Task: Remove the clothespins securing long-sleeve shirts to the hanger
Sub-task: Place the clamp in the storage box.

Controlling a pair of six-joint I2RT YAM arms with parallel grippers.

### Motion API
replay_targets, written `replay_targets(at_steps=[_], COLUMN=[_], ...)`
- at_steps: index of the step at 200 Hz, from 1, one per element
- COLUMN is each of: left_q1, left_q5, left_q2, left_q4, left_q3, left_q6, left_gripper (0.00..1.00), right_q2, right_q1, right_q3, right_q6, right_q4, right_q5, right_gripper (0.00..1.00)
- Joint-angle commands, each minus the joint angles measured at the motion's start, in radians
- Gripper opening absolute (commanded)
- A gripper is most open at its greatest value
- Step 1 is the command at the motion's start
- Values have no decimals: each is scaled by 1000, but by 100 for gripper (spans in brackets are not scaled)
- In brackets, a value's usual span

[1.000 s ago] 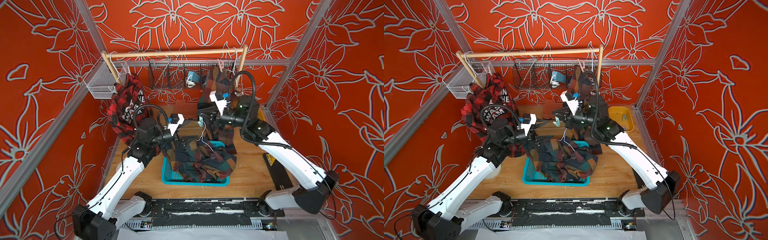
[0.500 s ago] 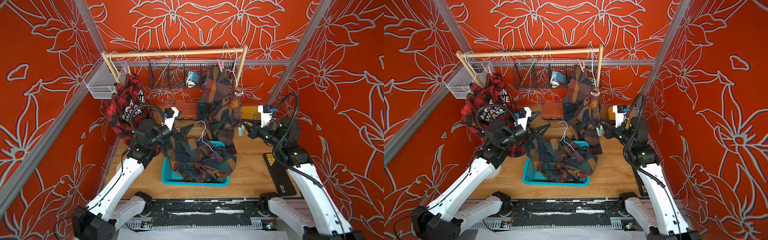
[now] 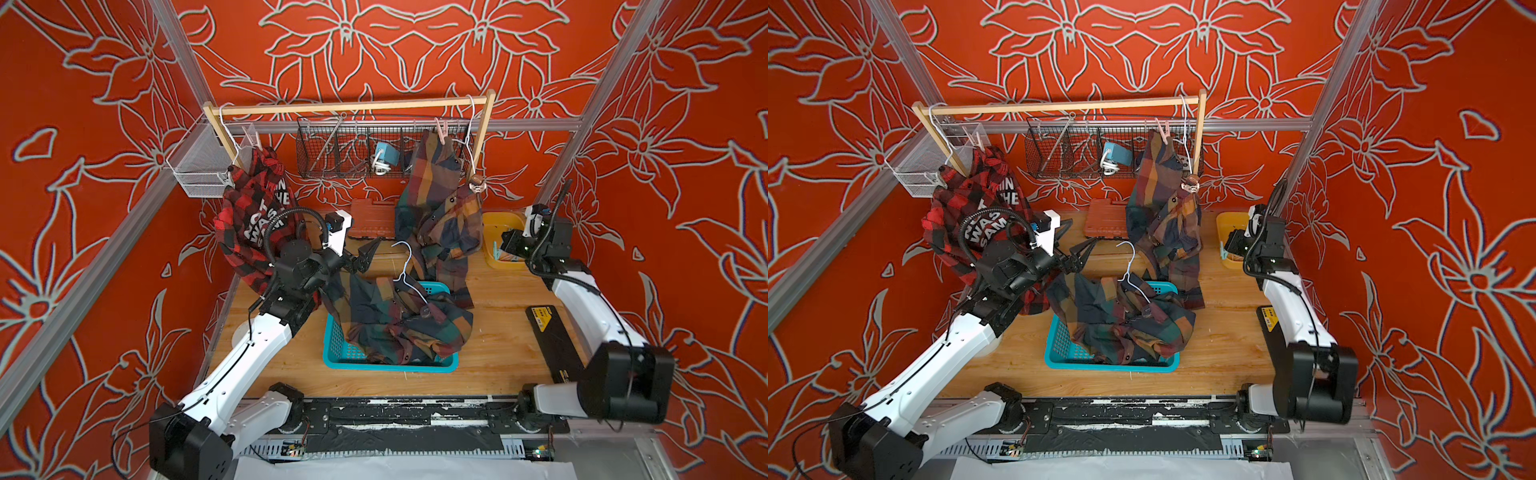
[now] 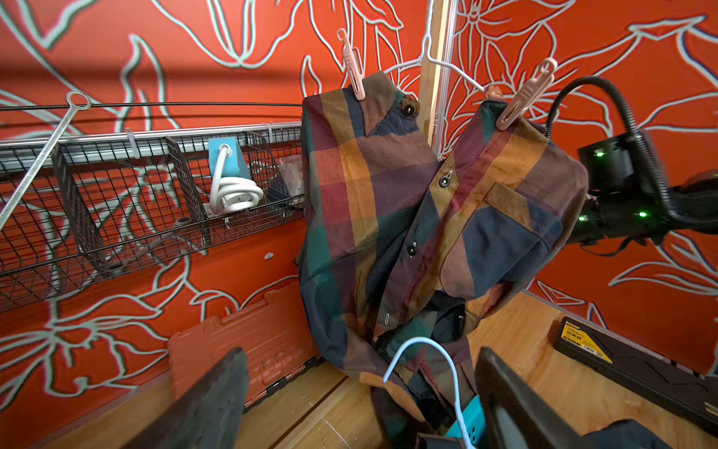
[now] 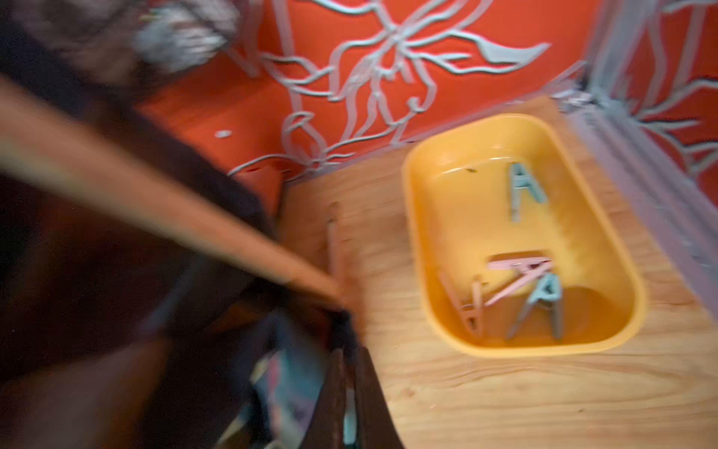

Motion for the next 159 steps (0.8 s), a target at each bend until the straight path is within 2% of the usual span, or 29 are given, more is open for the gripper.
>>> replay_targets(at_steps=[1,28,35,46,52,79,107,128,159], left_q1=[8,14,17,20,22,32,53,64,81], left_q5=[11,15,15,17,18,24,38,50,62], left_q2=[9,14,14,14,13,12,17,19,24], left_q4=[38,39,38,38,37,37,47,53,58], left_q3=[-4,-7,-7,-8,-9,-11,-12,-15,-13], left_q6=[-6,-9,-9,-9,-10,-12,-28,-37,-45], left_gripper=[88,88,88,88,88,88,88,88,88], right_q2=[129,318,363,439,475,533,385,163,-193], right_q1=[-30,-42,-43,-46,-50,-64,-61,-52,25], right_q3=[88,241,287,360,405,503,382,147,-133], right_q6=[21,11,5,-2,-4,-2,19,65,70], right_q4=[80,48,32,-1,-25,-78,-26,90,125], right_q5=[93,147,158,171,166,99,0,-121,-272], right_gripper=[0,0,10,32,40,50,49,48,44])
